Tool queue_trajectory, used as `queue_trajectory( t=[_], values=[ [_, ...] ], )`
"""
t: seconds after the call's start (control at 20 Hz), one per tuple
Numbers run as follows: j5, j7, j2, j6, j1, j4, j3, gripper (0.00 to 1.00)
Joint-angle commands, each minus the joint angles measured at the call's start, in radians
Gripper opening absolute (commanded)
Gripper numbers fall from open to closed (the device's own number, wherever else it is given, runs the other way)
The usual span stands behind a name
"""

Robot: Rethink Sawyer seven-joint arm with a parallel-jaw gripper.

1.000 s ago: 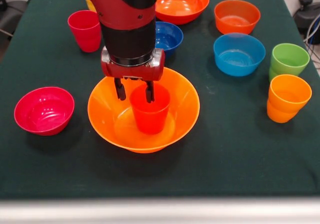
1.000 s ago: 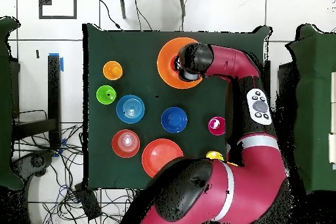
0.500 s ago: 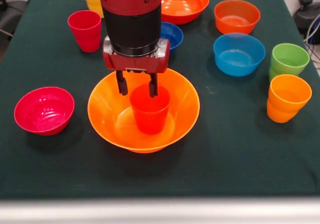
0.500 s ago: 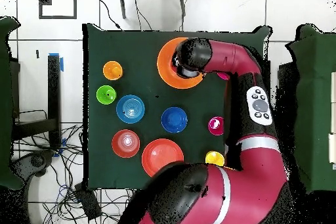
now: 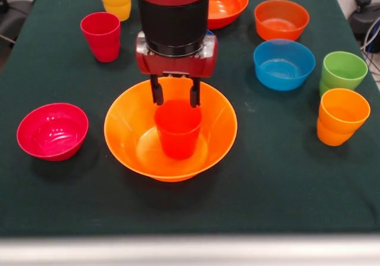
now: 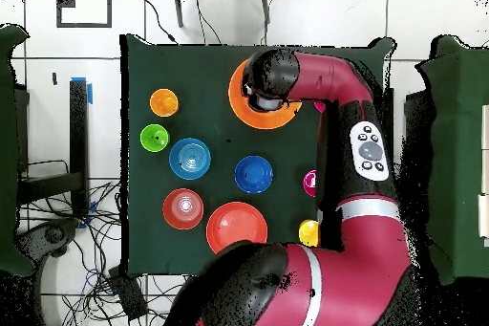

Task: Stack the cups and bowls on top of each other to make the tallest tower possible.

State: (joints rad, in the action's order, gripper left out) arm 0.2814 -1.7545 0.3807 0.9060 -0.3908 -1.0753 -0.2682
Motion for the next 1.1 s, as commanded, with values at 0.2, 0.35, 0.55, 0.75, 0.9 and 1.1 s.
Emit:
queue_trajectory(
  t=[0.2, 0.35, 0.55, 0.75, 0.9, 1.1],
  values=[
    [0.028, -0.015, 0.013, 0.059, 0.112, -0.056, -0.002, 1.0],
    [0.021, -0.051, 0.008, 0.039, 0.137, -0.063, 0.01, 1.0],
    [0.015, -0.086, -0.002, 0.021, 0.162, -0.062, 0.026, 1.0],
    [0.008, -0.107, 0.003, 0.013, 0.181, -0.075, 0.039, 1.0],
    [0.003, -0.124, 0.007, 0.005, 0.194, -0.087, 0.049, 1.0],
    [0.001, -0.14, 0.002, -0.009, 0.206, -0.103, 0.062, 1.0]
  ],
)
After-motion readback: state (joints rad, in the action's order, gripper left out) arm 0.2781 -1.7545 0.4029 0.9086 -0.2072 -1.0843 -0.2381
